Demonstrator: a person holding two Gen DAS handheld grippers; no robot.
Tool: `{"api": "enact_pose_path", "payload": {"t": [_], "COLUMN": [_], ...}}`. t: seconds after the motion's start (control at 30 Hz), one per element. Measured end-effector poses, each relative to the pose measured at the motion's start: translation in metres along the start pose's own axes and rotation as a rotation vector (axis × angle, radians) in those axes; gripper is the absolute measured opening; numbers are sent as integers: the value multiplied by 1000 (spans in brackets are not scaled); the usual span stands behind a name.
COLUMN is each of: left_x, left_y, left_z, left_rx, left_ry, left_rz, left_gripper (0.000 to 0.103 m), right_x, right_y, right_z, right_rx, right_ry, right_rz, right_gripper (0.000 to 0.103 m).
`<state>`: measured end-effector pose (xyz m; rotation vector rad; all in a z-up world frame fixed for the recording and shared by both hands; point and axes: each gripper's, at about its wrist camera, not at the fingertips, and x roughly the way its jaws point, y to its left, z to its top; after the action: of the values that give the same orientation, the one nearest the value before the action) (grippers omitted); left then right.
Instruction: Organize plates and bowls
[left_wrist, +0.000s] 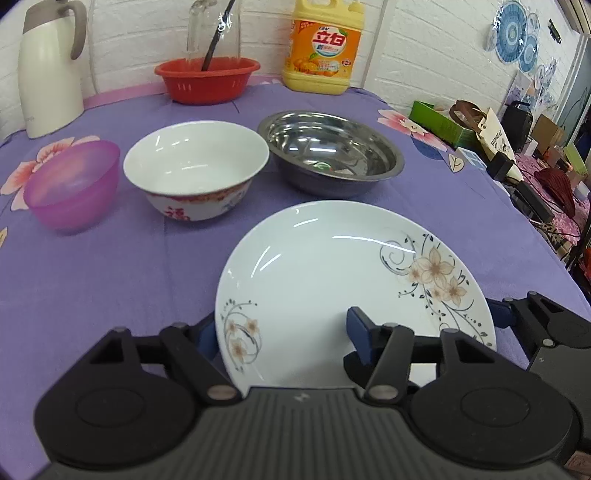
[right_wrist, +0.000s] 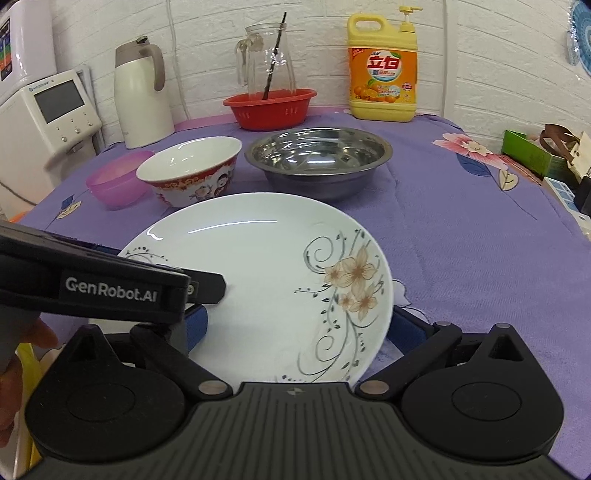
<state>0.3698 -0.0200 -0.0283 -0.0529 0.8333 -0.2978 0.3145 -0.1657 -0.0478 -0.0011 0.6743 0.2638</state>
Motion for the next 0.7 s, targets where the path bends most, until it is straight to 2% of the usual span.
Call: {"api": "enact_pose_path", "payload": {"t": [0.17, 0.27, 0.47, 0.7], "left_x": [-11, -23, -51, -95], "left_y": [1, -5, -8, 0], "left_z": [0, 2, 1, -22], "left_rx": [-29, -4, -11, -35], "left_ry": [-11, -40, -95, -143], "left_rz": [-34, -27, -41, -39], "left_gripper": [57, 56, 56, 56], "right_x": [-6, -14, -41, -67], "right_y": [1, 2, 15, 30], "right_z": [1, 1, 8, 5], "right_rx": [46, 63, 25, 39], "right_ry": [10, -3, -74, -98], "right_rz": [-4, -9, -47, -8], "right_gripper": [103, 103, 103, 103]}}
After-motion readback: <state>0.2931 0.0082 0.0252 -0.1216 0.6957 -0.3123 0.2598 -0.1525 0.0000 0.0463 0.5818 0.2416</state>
